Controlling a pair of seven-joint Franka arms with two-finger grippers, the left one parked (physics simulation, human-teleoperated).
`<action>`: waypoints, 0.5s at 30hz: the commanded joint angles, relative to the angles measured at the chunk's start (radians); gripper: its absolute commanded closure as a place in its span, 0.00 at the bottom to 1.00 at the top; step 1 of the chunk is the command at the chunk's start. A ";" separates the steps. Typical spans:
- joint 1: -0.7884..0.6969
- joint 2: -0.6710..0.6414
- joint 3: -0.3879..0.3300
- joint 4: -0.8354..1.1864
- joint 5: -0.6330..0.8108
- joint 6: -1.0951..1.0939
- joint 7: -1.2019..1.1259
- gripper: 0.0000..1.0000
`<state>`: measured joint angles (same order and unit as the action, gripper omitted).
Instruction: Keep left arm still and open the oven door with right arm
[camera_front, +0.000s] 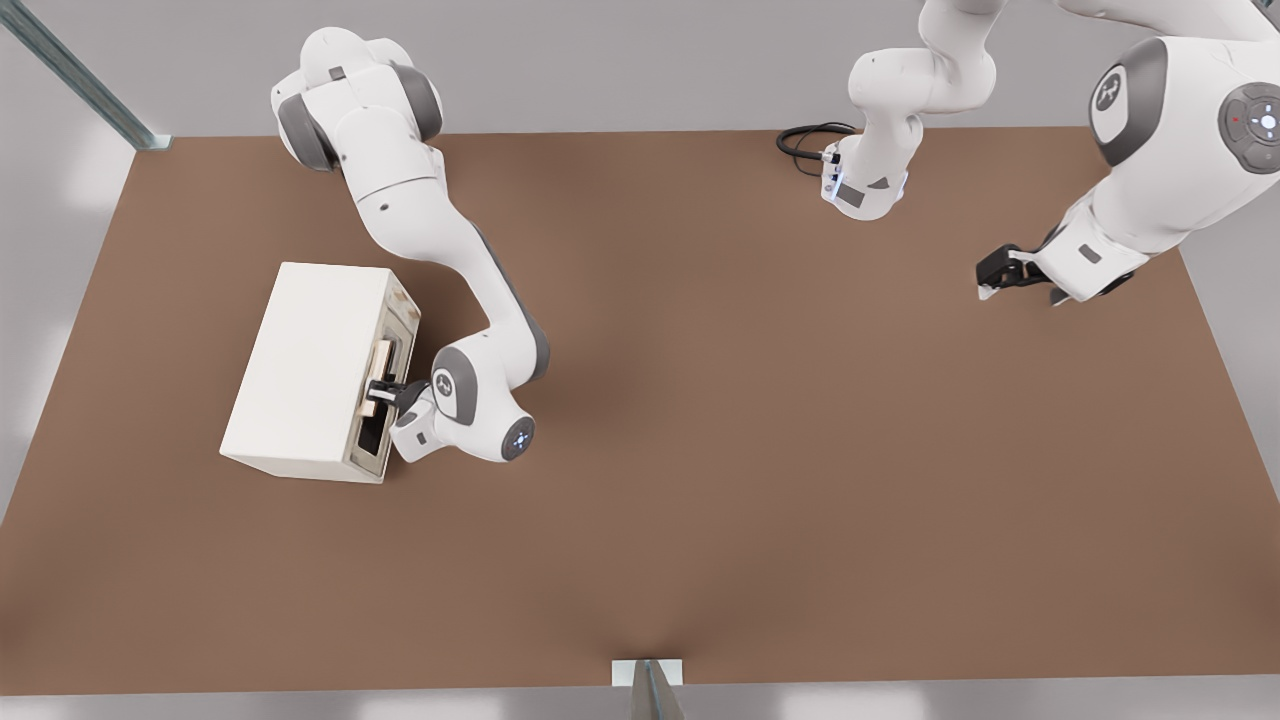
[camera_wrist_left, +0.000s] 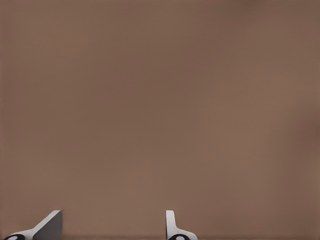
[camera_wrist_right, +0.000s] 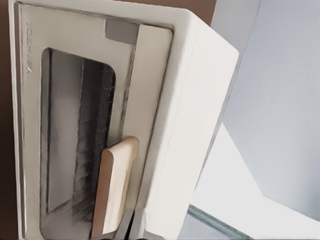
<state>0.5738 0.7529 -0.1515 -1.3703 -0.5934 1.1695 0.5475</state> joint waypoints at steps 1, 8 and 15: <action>0.000 -0.001 0.000 -0.004 0.000 0.004 0.163 0.79; 0.003 0.011 0.000 -0.006 0.001 0.004 0.164 0.79; 0.008 0.011 0.001 -0.019 -0.002 -0.001 0.155 0.79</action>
<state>0.5808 0.7651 -0.1506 -1.3916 -0.5937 1.1671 0.6380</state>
